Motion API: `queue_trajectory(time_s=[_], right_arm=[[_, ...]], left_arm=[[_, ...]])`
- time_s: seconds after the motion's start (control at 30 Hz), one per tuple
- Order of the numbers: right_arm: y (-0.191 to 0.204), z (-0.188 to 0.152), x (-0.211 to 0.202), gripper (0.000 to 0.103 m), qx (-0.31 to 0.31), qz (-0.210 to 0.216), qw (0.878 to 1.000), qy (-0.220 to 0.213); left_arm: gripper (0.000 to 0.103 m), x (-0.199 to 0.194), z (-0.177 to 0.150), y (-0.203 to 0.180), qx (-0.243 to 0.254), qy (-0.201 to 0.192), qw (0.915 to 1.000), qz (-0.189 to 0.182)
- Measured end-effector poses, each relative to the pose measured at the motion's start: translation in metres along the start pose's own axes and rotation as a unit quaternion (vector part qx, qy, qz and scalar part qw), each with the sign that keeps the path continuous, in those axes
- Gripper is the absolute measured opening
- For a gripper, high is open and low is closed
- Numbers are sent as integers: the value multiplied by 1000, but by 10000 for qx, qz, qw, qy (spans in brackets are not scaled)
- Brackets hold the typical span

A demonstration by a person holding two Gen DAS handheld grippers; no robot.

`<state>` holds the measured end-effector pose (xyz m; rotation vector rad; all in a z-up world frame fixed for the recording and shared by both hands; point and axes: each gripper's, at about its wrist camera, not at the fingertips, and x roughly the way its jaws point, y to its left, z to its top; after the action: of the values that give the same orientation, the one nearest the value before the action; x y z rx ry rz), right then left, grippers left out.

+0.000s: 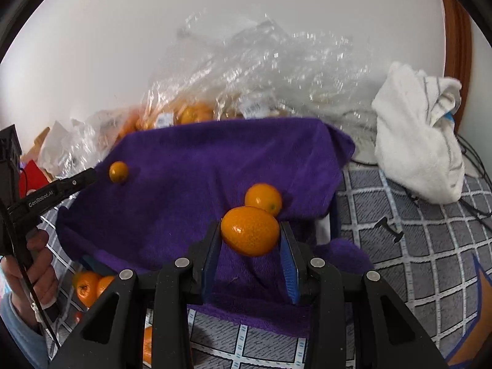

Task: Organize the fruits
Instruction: 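Carry the large orange over the purple towel while the left carries the yellow-green fruit there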

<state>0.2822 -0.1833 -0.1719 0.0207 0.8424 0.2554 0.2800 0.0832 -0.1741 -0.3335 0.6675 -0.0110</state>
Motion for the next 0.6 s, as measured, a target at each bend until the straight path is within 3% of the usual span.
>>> queue_trajectory(time_s=[0.5,0.6], right_arm=[[3,-5,6,38,-55,-195,9998,87],[5,-4,0,48,-37,-167,9999,-21]], left_arm=[[24,16,-4,-10,428,206,9979,433],[24,15,-4,-8,434,207,9980,419]])
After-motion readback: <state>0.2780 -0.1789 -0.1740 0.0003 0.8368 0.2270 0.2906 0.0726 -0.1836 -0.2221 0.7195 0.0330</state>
